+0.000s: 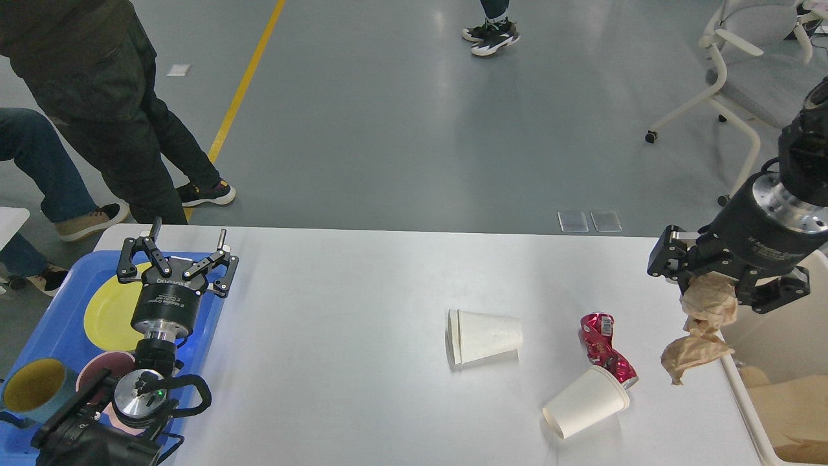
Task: Tidy desktop
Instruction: 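Carry the brown paper into the white bin and release it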
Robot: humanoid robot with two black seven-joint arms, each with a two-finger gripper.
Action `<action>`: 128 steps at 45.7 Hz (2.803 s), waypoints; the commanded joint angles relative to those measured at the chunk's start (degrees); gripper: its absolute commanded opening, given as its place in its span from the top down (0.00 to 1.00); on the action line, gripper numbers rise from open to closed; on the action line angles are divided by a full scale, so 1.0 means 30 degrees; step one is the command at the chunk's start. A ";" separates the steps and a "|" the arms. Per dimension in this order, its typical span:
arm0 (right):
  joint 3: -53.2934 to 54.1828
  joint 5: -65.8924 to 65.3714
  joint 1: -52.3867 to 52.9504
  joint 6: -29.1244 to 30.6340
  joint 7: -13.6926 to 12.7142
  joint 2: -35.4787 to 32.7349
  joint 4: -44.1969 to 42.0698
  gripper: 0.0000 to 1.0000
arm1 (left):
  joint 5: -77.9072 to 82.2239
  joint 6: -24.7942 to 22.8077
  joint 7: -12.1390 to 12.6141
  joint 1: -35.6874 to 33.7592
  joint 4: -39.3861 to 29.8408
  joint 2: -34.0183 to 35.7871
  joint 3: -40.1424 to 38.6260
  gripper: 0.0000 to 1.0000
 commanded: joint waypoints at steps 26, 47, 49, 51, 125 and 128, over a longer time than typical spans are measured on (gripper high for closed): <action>0.3946 -0.2018 -1.7599 -0.3474 0.0026 -0.3924 -1.7539 1.00 | 0.0002 0.0001 -0.0004 0.0015 0.0000 -0.0001 -0.0002 0.04; 0.5326 -0.1931 -2.9761 -1.0475 0.0026 0.1526 -2.8739 1.00 | 0.0002 0.0001 0.0025 0.0015 0.0000 -0.0001 -0.0002 0.04; 0.5296 -0.1931 -3.0291 -1.0682 0.0026 0.1702 -2.8768 1.00 | 0.0002 0.0001 0.0025 0.0015 0.0000 -0.0001 -0.0002 0.04; 0.5325 -0.1931 -3.0614 -1.0741 0.0026 0.1907 -2.8769 1.00 | 0.0002 0.0001 0.0025 0.0015 0.0000 -0.0001 -0.0002 0.04; 0.6146 -0.5879 -2.2743 -0.8486 -0.0121 -0.0551 -2.0986 0.00 | 0.0002 0.0001 0.0025 -0.0014 0.0000 -0.0001 -0.0002 0.04; 0.6116 -0.7376 -2.0282 -0.8281 -0.0150 -0.1020 -1.8289 0.00 | 0.0002 0.0001 0.0025 -0.0014 0.0000 -0.0001 -0.0002 0.04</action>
